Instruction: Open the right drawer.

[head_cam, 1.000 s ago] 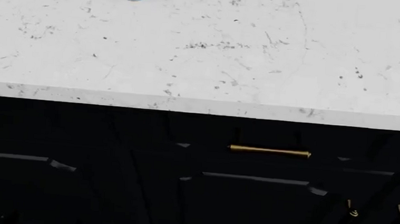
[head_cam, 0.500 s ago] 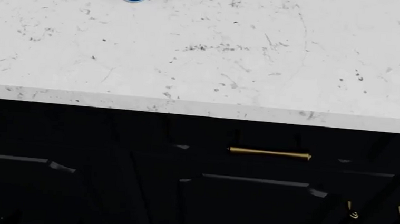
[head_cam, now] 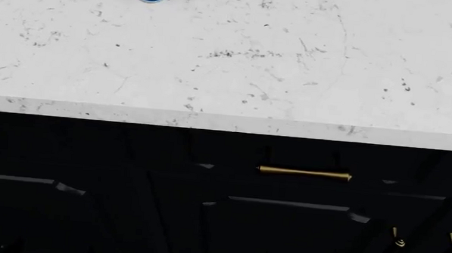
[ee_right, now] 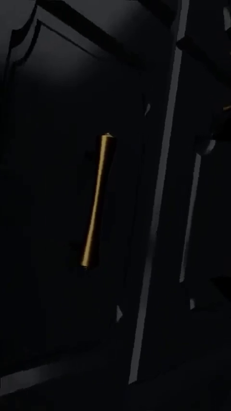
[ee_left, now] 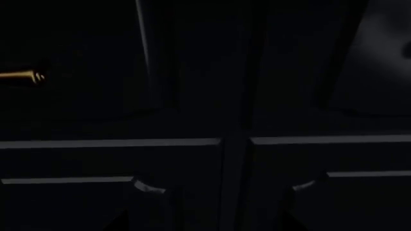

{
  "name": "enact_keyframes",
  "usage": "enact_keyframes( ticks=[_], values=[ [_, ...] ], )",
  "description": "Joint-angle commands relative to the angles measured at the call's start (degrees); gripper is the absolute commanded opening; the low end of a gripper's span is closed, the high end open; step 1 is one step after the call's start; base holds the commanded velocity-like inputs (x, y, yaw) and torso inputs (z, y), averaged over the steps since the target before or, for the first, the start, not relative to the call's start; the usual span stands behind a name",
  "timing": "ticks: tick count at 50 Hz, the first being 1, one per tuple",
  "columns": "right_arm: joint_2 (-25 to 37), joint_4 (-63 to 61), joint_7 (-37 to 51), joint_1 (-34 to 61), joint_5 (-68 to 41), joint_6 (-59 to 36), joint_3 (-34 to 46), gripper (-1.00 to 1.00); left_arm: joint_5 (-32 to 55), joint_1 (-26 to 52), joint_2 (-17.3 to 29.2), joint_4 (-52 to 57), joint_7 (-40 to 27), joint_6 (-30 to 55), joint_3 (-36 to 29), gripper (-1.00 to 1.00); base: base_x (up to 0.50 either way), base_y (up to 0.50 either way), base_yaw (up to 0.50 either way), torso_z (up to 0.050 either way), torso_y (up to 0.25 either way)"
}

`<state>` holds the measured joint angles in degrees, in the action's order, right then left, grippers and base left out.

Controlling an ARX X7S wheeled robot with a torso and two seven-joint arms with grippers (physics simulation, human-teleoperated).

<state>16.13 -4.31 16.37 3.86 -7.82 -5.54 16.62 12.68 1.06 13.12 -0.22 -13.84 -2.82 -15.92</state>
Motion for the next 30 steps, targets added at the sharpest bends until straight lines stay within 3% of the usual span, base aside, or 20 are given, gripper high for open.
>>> enact_keyframes(
  ticks=[1, 12, 19, 30],
  values=[
    [3.3, 0.7, 0.3, 3.2, 7.8, -4.0, 4.4, 1.0, 0.7, 0.3, 0.0, -0.6, -0.1, 0.2, -0.1, 1.0, 0.0, 0.0, 0.0, 0.0, 0.0],
    [5.5, 0.6, 3.0, 5.3, 15.5, -9.2, 6.7, 1.0, 0.9, 0.3, 0.2, -0.6, -0.3, 0.2, -0.4, 1.0, 0.0, 0.0, 0.0, 0.0, 0.0],
    [5.6, -1.1, 2.4, 5.7, 14.9, -11.7, 6.2, 1.0, 0.8, 0.5, 0.3, -0.7, -0.9, 0.3, -0.4, 1.0, 0.0, 0.0, 0.0, 0.0, 0.0],
    [6.3, 0.3, 1.2, 9.8, 22.2, -17.8, 12.2, 1.0, 1.0, 0.3, 0.6, -0.6, -1.0, -0.1, -0.7, 1.0, 0.0, 0.0, 0.0, 0.0, 0.0]
  ],
)
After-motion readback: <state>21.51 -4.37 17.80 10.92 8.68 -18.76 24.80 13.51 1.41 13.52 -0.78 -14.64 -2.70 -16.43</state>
